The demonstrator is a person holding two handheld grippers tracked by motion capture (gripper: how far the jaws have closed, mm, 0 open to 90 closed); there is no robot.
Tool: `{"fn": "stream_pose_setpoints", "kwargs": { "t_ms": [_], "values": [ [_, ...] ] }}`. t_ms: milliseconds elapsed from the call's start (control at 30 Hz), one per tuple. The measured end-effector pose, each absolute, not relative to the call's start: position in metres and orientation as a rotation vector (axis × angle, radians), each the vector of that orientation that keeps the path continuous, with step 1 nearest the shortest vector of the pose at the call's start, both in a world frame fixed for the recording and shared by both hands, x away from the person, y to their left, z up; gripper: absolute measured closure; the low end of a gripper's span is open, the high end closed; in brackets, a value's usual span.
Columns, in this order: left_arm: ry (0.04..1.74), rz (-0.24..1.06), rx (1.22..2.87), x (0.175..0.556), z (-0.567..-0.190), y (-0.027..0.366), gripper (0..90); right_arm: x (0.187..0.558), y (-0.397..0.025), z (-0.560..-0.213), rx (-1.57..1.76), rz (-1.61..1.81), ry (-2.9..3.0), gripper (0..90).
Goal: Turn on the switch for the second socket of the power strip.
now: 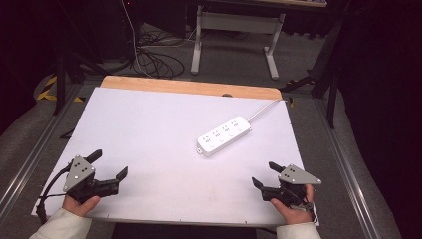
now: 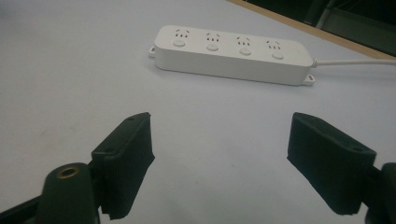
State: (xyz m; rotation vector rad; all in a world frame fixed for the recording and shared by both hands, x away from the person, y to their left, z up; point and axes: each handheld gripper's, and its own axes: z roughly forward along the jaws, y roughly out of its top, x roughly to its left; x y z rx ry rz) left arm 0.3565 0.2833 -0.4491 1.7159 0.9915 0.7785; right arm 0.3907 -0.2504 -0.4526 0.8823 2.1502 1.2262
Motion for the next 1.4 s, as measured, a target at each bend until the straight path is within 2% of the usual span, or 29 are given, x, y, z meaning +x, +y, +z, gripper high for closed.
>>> {"fn": "stream_pose_setpoints", "kwargs": {
  "t_ms": [467,900,1400],
  "values": [
    [0.989,0.842,1.723,0.356,-0.45,0.281,3.3,0.39,-0.249,-0.451,0.853,1.228,2.163,22.8],
    [0.982,0.847,1.723,0.355,-0.449,0.281,3.3,0.389,-0.244,-0.448,0.833,1.2,2.179,23.1],
    [0.983,0.853,1.731,0.354,-0.449,0.28,3.3,0.404,-0.223,-0.419,0.811,1.139,2.245,26.3]
  ]
}}
